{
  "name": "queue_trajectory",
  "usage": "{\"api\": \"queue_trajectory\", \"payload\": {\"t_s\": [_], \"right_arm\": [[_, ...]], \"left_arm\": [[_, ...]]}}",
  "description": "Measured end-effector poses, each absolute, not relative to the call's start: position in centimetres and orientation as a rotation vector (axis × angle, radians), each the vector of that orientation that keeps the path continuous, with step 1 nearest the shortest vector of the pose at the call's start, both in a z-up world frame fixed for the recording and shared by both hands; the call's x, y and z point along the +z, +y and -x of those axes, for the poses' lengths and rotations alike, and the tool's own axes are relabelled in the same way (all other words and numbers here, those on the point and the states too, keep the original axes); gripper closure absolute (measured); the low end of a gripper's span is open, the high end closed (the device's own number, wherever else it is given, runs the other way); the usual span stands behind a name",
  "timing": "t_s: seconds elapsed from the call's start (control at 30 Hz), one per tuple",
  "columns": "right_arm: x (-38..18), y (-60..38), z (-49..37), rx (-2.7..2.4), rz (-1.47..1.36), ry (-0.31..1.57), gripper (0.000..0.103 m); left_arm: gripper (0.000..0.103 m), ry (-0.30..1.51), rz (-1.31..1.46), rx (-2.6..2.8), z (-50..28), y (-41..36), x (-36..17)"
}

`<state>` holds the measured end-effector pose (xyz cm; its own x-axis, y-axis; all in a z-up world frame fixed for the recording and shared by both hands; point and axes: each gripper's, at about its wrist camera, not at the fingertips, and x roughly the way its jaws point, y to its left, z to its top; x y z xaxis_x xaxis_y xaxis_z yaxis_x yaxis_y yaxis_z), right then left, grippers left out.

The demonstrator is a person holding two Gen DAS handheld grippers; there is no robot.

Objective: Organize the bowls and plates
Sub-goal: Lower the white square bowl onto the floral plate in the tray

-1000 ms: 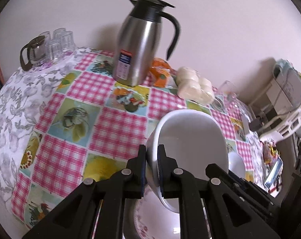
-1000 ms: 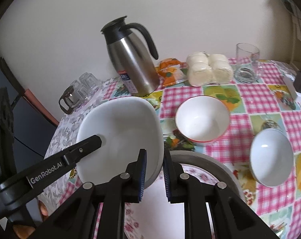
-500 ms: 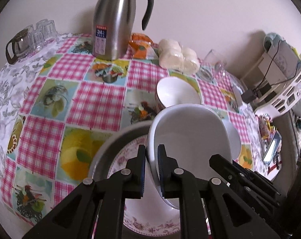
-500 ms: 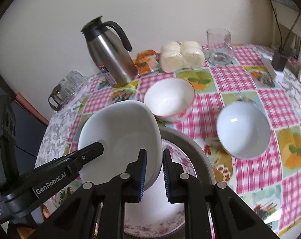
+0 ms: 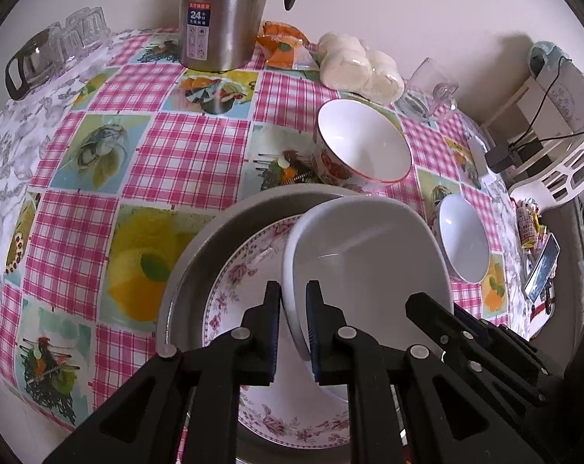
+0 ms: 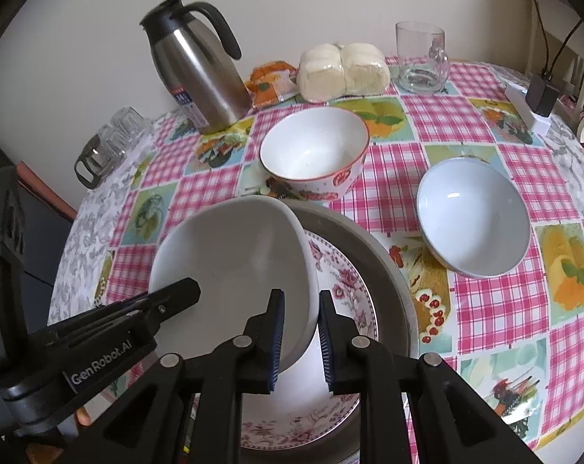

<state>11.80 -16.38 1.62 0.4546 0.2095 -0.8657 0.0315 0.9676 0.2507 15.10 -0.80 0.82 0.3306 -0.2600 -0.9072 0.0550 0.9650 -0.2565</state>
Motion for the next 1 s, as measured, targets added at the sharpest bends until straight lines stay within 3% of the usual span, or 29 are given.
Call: {"api": "queue_trajectory", "payload": {"t_s": [0.5, 0.63, 0.7, 0.77, 0.87, 0.93, 1.0], "right_arm": [[0.7, -16.1, -12.1, 0.115, -0.242, 1.137, 0.082], [0.8, -16.2, -12.2, 0.120, -0.258, 1.134, 0.083], [1.0, -16.3, -12.2, 0.112, -0.253, 1.125, 0.083], [1.2, -16.4, -12.2, 0.106, -0.254, 1.115, 0.083], [1.7, -16.5, -12.1, 0.099, -0.247, 1.096, 0.083], [2.3, -16.5, -12.1, 0.098, -0.240, 1.074, 0.078], [2.8, -16.4, -12.0, 0.095, -0.230, 1.057, 0.065]], "left_arm": [[0.091, 1.259, 0.185, -0.187, -15.5, -0.7, 0.1], [0.086, 1.244, 0.186, -0.185, -15.4, -0.7, 0.5], [0.082, 1.229, 0.179, -0.182, -15.4, -0.7, 0.9], [0.065, 1.213, 0.171, -0.172, -15.4, -0.6, 1.2], [0.061, 1.195, 0.164, -0.156, -15.4, -0.4, 1.7], [0.059, 1.180, 0.167, -0.152, -15.3, -0.3, 2.1], [0.056, 1.172, 0.175, -0.148, -15.2, -0.1, 2.3]]}}
